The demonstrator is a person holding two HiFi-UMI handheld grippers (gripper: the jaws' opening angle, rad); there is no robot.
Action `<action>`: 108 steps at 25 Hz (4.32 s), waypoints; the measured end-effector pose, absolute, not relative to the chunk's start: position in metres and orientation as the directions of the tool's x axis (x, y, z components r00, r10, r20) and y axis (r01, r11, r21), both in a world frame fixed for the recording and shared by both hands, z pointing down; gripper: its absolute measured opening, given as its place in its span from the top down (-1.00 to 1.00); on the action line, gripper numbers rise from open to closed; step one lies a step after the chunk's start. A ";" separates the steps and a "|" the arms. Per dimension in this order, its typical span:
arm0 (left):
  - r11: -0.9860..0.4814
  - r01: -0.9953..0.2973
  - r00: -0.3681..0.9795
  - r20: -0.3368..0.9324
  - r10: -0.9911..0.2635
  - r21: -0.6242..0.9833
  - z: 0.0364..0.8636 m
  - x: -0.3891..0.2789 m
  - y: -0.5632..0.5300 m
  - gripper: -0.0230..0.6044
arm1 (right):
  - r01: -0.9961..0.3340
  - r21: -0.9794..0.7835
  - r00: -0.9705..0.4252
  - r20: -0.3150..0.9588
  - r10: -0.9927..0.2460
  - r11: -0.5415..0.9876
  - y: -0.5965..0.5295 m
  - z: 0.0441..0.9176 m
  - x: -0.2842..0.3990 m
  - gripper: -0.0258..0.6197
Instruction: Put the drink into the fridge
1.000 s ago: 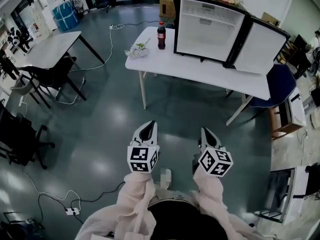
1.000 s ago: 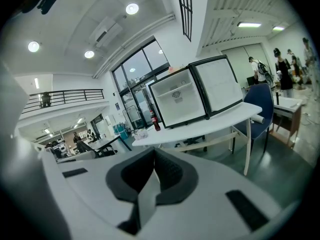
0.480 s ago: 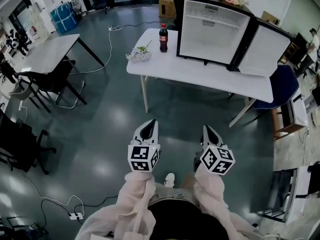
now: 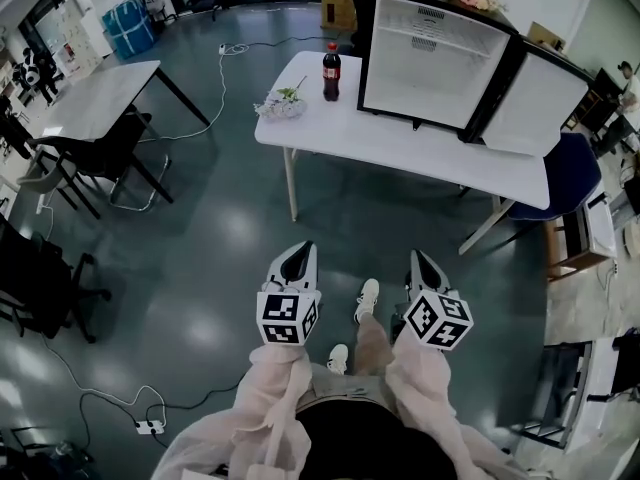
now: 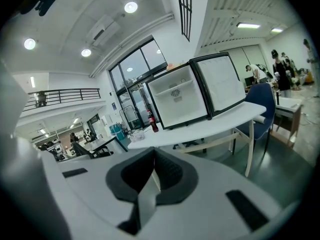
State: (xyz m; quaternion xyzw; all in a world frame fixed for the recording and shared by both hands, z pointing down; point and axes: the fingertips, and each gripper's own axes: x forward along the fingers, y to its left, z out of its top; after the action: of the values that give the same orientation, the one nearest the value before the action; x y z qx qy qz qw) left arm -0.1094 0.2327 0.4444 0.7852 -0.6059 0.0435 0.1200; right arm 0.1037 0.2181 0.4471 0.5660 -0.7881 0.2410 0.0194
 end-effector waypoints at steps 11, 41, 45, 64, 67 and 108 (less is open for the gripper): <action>-0.193 -0.977 0.207 0.214 -0.955 0.086 0.448 -0.114 0.182 0.89 | -0.888 -0.370 -0.394 0.308 -0.866 0.272 0.158 0.460 0.101 0.88; -0.119 -0.988 0.137 0.208 -0.969 0.098 0.434 -0.092 -0.035 0.89 | -0.861 -0.357 -0.475 0.306 -0.825 0.363 -0.074 0.442 0.114 0.88; -0.106 -0.989 0.125 0.206 -0.971 0.101 0.438 -0.090 -0.057 0.89 | -0.857 -0.350 -0.486 0.305 -0.819 0.379 -0.098 0.444 0.115 0.88; -0.057 -0.994 0.078 0.227 -0.971 0.097 0.454 -0.084 -0.088 0.89 | -0.837 -0.357 -0.526 0.321 -0.787 0.414 -0.143 0.461 0.114 0.88; -0.053 -0.994 0.074 0.235 -0.969 0.095 0.455 -0.084 -0.082 0.89 | -0.837 -0.366 -0.526 0.325 -0.786 0.408 -0.137 0.464 0.117 0.88; 0.143 -0.987 -0.113 0.300 -0.947 0.079 0.465 -0.212 -0.156 0.89 | -0.747 -0.356 -0.665 0.362 -0.654 0.562 -0.248 0.481 -0.041 0.87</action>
State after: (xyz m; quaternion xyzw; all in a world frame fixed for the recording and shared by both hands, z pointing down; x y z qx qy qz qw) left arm -0.2120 -0.1560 0.4646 0.6508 -0.7428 0.0700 0.1405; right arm -0.0412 -0.2483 0.4807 0.3984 -0.8787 0.2456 0.0947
